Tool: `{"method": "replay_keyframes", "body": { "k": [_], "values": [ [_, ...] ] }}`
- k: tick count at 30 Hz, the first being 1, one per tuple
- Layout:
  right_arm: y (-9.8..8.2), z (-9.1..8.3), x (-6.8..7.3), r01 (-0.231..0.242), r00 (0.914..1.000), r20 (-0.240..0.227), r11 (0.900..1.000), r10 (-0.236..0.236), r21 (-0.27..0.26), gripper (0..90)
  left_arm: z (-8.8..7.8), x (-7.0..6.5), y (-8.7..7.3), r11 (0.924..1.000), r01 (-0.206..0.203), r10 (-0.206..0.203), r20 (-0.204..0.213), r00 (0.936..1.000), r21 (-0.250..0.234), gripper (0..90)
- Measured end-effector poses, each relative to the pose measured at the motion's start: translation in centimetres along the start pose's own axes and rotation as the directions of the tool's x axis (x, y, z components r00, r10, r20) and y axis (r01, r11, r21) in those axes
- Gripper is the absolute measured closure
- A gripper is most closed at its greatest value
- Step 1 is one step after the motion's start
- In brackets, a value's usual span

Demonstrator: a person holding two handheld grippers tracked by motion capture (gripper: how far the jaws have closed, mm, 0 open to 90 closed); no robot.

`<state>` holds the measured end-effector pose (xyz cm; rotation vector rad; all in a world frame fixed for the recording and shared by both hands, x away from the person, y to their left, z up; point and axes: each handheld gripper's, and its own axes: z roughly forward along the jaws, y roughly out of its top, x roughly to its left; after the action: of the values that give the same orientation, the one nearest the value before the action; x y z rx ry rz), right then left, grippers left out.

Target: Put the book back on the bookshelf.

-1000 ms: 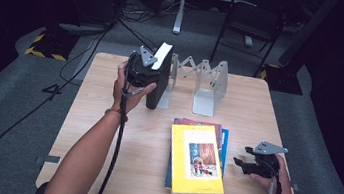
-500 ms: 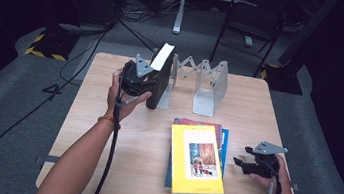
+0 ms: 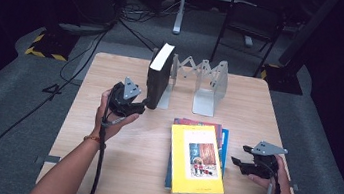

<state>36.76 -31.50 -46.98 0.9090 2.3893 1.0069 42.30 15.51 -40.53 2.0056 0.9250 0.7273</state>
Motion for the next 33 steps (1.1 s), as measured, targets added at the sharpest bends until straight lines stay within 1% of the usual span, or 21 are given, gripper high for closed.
{"method": "replay_keyframes", "body": {
  "k": [2,3,4,6,7,9,11,12,15,17,18,20,21,23,24,25,26,27,30,31,33],
  "values": [
    [0.2,-0.4,0.1,0.002,1.0,-0.007,1.0,-0.002,-0.012,33.6,0.3,-0.2,-1.3,0.9996,-0.001,0.0,0.042,0.9991,0.027,37.5],
    [0.3,-0.6,0.1,-0.007,0.9999,-0.012,1.0,0.007,-0.023,33.3,0.4,-0.3,-1.9,0.9993,-0.01,0.008,0.052,0.9986,0.037,37.3],
    [0.5,-0.8,0.2,-0.011,0.9997,-0.024,0.999,0.01,-0.031,33.0,0.5,-0.4,-2.4,0.999,-0.006,0.003,0.065,0.9979,0.044,37.4],
    [0.7,-1.1,0.4,-0.006,0.9994,-0.035,0.999,0.004,-0.039,32.2,0.7,-0.6,-3.6,0.9975,-0.011,0.004,0.103,0.9947,0.07,37.1],
    [0.9,-1.3,0.6,0.004,0.9992,-0.039,0.999,-0.005,-0.041,31.6,0.8,-0.7,-3.9,0.9966,-0.017,0.007,0.123,0.9924,0.08,36.9],
    [1.2,-1.6,1.0,0.007,0.9991,-0.041,0.999,-0.009,-0.05,30.5,0.9,-1.0,-4.9,0.994,-0.036,0.016,0.191,0.9815,0.104,37.2],
    [1.5,-1.8,1.3,0.0,0.9986,-0.053,0.998,-0.003,-0.067,29.6,1.0,-1.7,-5.6,0.9896,-0.073,0.046,0.205,0.9777,0.124,36.5],
    [1.7,-1.9,1.5,0.0,0.9983,-0.058,0.997,-0.004,-0.071,29.6,1.0,-2.0,-5.9,0.9876,-0.081,0.05,0.219,0.9744,0.134,36.4],
    [2.1,-2.0,2.2,0.015,0.9981,-0.059,0.996,-0.02,-0.086,29.3,1.1,-2.7,-6.7,0.9816,-0.101,0.06,0.241,0.9686,0.162,36.0],
    [2.3,-2.2,2.6,0.014,0.9983,-0.056,0.995,-0.019,-0.098,28.9,1.1,-3.2,-7.1,0.9802,-0.098,0.052,0.253,0.9659,0.172,35.9],
    [2.4,-2.2,2.7,0.012,0.9984,-0.054,0.995,-0.018,-0.103,28.8,1.1,-3.4,-7.3,0.9785,-0.098,0.046,0.267,0.9625,0.182,35.1],
    [2.7,-2.3,3.0,0.013,0.9977,-0.064,0.994,-0.02,-0.11,28.7,0.9,-3.7,-7.6,0.9797,-0.097,0.047,0.273,0.9609,0.175,34.2],
    [2.7,-2.4,3.1,0.018,0.9973,-0.068,0.993,-0.025,-0.114,28.6,0.9,-3.9,-7.7,0.9788,-0.105,0.053,0.274,0.9602,0.176,34.2],
    [2.8,-2.4,3.4,0.022,0.9966,-0.076,0.993,-0.031,-0.114,28.7,0.8,-4.3,-8.1,0.9777,-0.107,0.05,0.296,0.9539,0.181,33.7],
    [2.8,-2.3,3.5,0.022,0.9963,-0.08,0.993,-0.031,-0.115,28.7,0.8,-4.5,-8.2,0.9767,-0.113,0.054,0.301,0.952,0.183,33.5],
    [2.9,-2.3,3.6,0.027,0.9956,-0.086,0.993,-0.037,-0.115,28.7,0.8,-4.8,-8.3,0.9759,-0.114,0.051,0.314,0.948,0.186,33.5],
    [2.9,-2.3,3.7,0.031,0.9953,-0.088,0.993,-0.041,-0.112,28.7,0.7,-5.1,-8.4,0.9763,-0.114,0.051,0.319,0.9463,0.184,33.1],
    [2.9,-2.3,3.7,0.031,0.9953,-0.088,0.993,-0.041,-0.112,28.7,0.7,-5.1,-8.4,0.9763,-0.114,0.051,0.319,0.9463,0.184,33.1],
    [3.0,-2.2,4.0,0.033,0.9948,-0.092,0.993,-0.044,-0.114,28.6,0.5,-5.8,-8.5,0.9763,-0.12,0.051,0.345,0.9373,0.18,32.8],
    [3.1,-2.1,4.1,0.035,0.995,-0.089,0.993,-0.045,-0.114,28.6,0.4,-6.0,-8.6,0.9765,-0.12,0.051,0.348,0.936,0.179,32.7],
    [3.2,-2.1,4.4,0.03,0.9948,-0.093,0.993,-0.041,-0.112,28.5,0.3,-6.4,-8.7,0.9747,-0.131,0.057,0.366,0.9288,0.181,32.3]
  ]
}}
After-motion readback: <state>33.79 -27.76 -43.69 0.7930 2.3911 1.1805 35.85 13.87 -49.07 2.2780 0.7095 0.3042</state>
